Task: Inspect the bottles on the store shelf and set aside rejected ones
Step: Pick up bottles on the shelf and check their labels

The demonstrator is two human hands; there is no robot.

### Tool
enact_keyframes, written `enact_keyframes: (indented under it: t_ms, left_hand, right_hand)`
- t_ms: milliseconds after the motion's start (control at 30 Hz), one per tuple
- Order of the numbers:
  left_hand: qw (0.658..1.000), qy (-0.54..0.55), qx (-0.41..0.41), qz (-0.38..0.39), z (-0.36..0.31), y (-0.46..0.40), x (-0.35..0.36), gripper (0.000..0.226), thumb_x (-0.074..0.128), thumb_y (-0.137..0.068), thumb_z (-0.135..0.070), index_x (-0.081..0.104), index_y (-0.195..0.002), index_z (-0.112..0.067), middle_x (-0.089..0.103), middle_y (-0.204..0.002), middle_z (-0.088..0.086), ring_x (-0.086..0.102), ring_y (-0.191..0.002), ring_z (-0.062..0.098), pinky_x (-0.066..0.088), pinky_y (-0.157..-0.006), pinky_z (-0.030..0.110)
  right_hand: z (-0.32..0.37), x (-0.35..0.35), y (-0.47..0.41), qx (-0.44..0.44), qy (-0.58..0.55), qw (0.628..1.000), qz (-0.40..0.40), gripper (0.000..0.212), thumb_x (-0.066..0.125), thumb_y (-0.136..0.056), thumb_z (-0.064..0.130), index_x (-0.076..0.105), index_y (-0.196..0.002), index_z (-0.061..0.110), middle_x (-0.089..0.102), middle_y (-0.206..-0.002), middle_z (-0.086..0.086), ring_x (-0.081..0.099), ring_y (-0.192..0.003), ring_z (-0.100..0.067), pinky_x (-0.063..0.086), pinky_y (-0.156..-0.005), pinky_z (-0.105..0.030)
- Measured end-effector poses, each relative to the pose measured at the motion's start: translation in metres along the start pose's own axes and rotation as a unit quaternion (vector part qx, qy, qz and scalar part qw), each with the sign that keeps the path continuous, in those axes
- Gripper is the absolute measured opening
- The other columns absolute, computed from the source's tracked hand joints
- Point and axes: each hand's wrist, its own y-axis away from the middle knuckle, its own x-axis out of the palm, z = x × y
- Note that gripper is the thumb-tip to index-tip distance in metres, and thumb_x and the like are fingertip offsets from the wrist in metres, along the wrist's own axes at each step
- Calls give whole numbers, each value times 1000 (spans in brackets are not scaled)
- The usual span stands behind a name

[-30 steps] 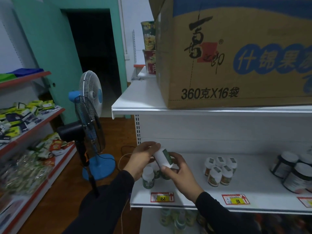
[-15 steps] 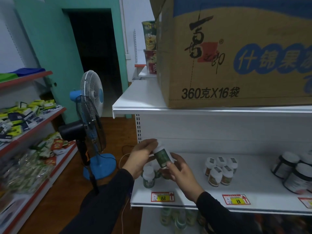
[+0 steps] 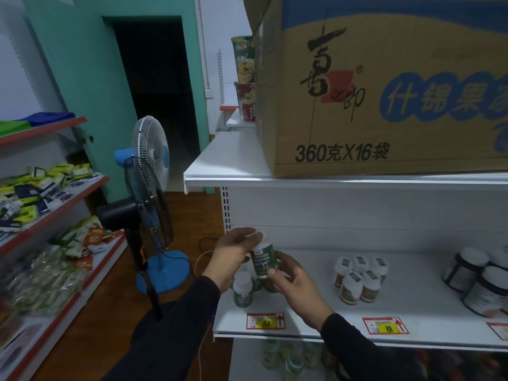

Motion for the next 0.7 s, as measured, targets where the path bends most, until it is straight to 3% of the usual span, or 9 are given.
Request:
enact_keyframes:
  t_ms: [167, 367, 433, 567, 700]
  left_hand:
    - [1000, 14, -18, 15, 2, 0, -1, 29, 70, -87, -20, 61, -114, -16, 68, -111, 10, 68, -98, 25, 56, -77, 31]
    - [997, -17, -69, 10, 2, -1, -1, 31, 64, -92, -33, 57, -115, -12, 68, -107, 13, 70, -89, 23, 57, -65, 26]
    - [994, -9, -112, -3, 0, -1, 0, 32, 60, -94, -38, 58, -108, -9, 70, -99, 13, 70, -82, 21, 56, -56, 23]
    - [982, -2, -186, -44, 3, 1, 2, 38, 60, -92, -46, 65, -93, -8, 69, -60, 5, 64, -56, 16, 47, -41, 20]
    - [979, 14, -197, -50, 7, 1, 2, 39, 63, -91, -46, 66, -91, -7, 68, -59, 5, 64, -54, 16, 46, -40, 19]
  right_hand:
    - [0, 2, 1, -2, -12, 1000, 7, 35, 54, -99, 21, 52, -135, 21, 65, -126, -2, 64, -113, -19, 54, -96, -39]
    - [5, 2, 4, 15, -36, 999, -3, 28, 47, -101, 25, 62, -122, 15, 72, -112, -7, 69, -103, -20, 57, -85, -31]
    - [8, 2, 5, 27, -51, 998, -17, 30, 45, -100, 27, 67, -111, 8, 74, -100, -12, 70, -90, -22, 57, -77, -29]
    - [10, 1, 5, 36, -62, 997, -28, 35, 46, -101, 27, 70, -100, 2, 74, -87, -20, 71, -79, -26, 58, -73, -30]
    - [10, 0, 9, 36, -54, 998, -20, 36, 47, -101, 28, 71, -95, 1, 74, -86, -20, 72, -77, -25, 57, -70, -29]
